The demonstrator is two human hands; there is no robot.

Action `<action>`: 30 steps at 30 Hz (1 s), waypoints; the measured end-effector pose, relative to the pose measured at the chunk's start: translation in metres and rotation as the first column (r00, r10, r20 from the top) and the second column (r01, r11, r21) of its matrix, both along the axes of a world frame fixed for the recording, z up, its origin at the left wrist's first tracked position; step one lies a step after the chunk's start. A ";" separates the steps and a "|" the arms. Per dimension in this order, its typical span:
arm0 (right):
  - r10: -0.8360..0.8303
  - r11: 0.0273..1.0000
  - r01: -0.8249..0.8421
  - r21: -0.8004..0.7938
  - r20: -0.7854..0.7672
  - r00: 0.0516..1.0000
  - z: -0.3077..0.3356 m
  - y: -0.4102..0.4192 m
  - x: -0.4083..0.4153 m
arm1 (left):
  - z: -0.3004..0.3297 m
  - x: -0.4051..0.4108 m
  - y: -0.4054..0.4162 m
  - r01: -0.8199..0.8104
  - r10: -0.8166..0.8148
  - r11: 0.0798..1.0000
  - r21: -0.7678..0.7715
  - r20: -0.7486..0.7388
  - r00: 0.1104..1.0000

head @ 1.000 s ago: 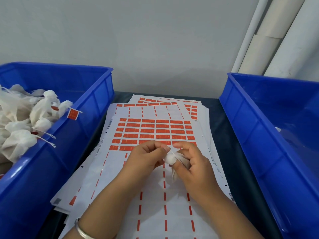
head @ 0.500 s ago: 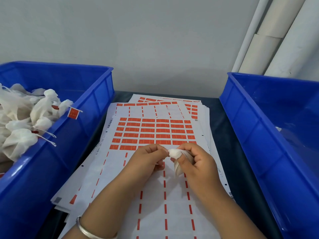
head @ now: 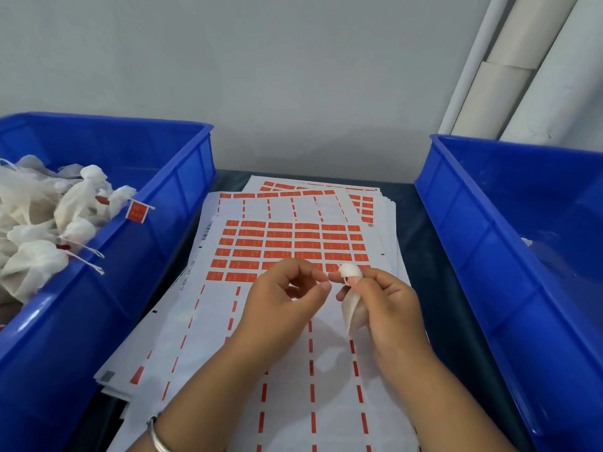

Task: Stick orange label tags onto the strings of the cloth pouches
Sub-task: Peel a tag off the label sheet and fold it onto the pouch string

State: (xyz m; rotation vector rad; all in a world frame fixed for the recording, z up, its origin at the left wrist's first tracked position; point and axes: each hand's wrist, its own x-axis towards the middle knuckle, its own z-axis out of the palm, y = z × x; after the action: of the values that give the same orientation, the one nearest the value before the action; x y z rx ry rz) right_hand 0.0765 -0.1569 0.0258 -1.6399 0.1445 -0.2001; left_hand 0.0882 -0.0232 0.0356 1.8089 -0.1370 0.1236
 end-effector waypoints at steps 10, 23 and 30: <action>0.086 0.982 -0.060 0.176 -0.141 0.986 -0.004 0.001 0.002 | -0.003 -0.005 -0.001 -0.069 -0.054 0.951 0.302 0.382 0.923; 0.099 0.989 -0.083 0.124 -0.131 0.986 -0.003 0.004 0.000 | -0.007 -0.005 0.000 -0.066 -0.066 0.911 0.406 0.303 0.951; 0.072 0.986 -0.052 0.158 -0.124 0.990 -0.002 0.001 0.000 | -0.006 -0.006 0.000 -0.098 -0.023 0.917 0.387 0.297 0.955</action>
State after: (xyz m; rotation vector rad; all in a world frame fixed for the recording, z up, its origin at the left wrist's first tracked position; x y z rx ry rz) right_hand 0.0762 -0.1560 0.0240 -1.5001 0.2022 -0.0340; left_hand 0.0825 -0.0229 0.0297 2.1936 -0.3623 0.4222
